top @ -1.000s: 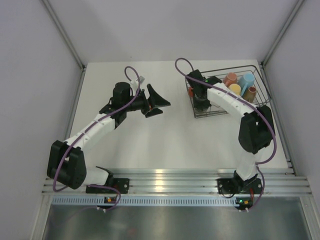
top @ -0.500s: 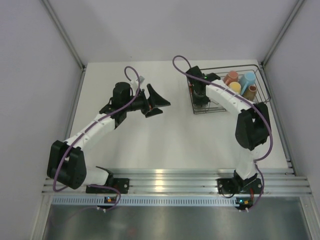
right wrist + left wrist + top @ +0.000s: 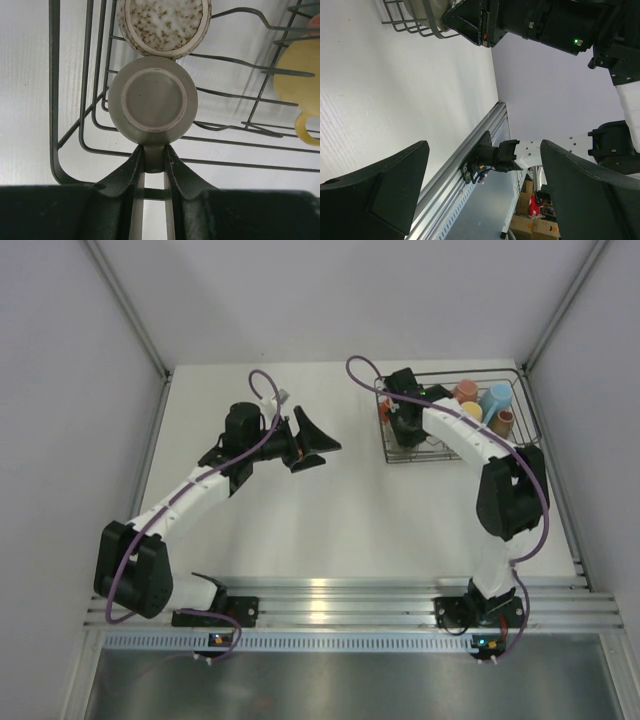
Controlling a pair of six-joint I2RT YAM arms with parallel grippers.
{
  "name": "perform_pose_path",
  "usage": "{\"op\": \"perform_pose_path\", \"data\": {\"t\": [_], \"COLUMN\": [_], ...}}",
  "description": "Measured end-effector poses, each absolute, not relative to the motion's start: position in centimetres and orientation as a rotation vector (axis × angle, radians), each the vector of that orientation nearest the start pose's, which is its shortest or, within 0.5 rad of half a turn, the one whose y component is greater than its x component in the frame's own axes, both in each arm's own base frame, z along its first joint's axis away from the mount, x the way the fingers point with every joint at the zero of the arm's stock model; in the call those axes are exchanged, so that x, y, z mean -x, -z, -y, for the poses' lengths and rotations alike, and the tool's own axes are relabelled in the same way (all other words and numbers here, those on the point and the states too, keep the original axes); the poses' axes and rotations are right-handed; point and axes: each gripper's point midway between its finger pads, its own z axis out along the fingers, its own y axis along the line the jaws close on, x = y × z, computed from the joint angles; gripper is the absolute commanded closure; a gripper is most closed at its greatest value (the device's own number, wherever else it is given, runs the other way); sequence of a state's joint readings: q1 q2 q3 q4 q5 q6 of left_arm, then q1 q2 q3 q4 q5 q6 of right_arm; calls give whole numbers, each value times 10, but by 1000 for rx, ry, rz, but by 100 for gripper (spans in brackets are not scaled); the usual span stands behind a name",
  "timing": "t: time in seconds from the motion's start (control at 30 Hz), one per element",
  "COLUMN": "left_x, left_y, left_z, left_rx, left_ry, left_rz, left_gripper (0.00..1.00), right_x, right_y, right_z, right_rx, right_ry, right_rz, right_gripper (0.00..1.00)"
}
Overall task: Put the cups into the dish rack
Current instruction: Place the cup upside down on the dish rack
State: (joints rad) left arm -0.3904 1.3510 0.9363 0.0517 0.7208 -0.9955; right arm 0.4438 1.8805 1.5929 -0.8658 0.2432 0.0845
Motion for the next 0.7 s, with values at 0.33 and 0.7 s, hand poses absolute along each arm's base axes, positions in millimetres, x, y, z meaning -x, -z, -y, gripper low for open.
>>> {"op": "perform_pose_path", "data": {"t": [0.33,0.7], "left_x": [-294,-303], "left_y": [-246,-245], "left_z": [274,271], "left_rx": [101,141], "left_ry": [1546,1502], "left_rz": [-2180,-2166], "left_gripper": [2,2], "right_x": [-406,-422], "right_y": [-111,-95], "right_z": [-136,-128], "right_rx": [591,702], "right_ry": [83,-116], "right_rz": [-2598,-2598], "right_gripper": [100,100]}}
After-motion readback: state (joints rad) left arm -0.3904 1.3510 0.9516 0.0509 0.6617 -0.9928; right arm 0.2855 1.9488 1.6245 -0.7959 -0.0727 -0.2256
